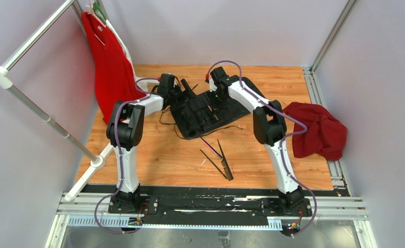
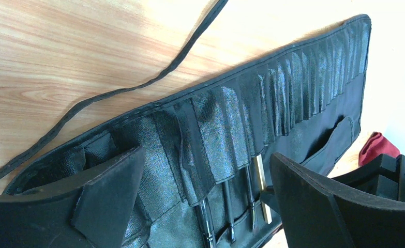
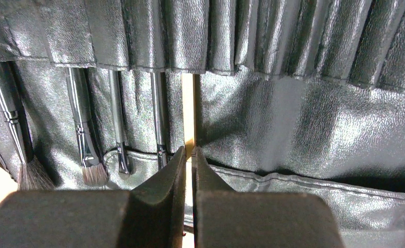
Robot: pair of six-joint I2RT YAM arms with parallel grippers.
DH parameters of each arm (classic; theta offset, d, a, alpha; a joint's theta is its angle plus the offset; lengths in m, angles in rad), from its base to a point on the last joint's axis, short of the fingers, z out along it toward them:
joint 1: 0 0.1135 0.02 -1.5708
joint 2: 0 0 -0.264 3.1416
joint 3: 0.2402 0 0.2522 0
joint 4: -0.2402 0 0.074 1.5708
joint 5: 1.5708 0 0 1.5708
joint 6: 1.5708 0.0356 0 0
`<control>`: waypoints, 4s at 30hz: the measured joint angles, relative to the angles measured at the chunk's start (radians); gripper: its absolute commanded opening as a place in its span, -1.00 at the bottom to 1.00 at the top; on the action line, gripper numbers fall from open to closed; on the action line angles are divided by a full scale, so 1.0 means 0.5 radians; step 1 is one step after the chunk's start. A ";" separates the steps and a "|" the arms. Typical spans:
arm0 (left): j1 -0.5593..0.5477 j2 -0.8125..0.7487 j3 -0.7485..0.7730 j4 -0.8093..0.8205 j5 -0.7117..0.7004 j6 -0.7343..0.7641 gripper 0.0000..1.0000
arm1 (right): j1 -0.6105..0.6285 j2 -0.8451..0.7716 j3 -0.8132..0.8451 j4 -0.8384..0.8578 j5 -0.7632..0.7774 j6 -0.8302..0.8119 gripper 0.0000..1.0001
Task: Organize the makeup
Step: Place the makeup brush in the cosmetics bag, then pick up the makeup brush from the center of the board.
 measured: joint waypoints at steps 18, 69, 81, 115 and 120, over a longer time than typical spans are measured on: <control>0.007 -0.017 0.000 -0.052 -0.002 0.001 0.96 | 0.000 -0.149 -0.131 0.058 0.062 -0.016 -0.15; 0.010 -0.023 -0.001 -0.072 -0.002 0.001 0.96 | 0.947 -1.656 -2.299 0.730 0.211 0.273 -0.30; 0.010 -0.023 -0.001 -0.071 -0.002 0.001 0.96 | 0.956 -1.634 -2.358 0.800 0.211 0.304 -0.32; 0.010 -0.023 -0.001 -0.072 -0.002 0.002 0.96 | 0.956 -1.547 -2.380 0.875 0.295 0.326 -0.99; 0.010 -0.023 -0.001 -0.072 -0.002 0.001 0.96 | 0.956 -1.633 -2.252 0.646 0.408 0.281 -0.99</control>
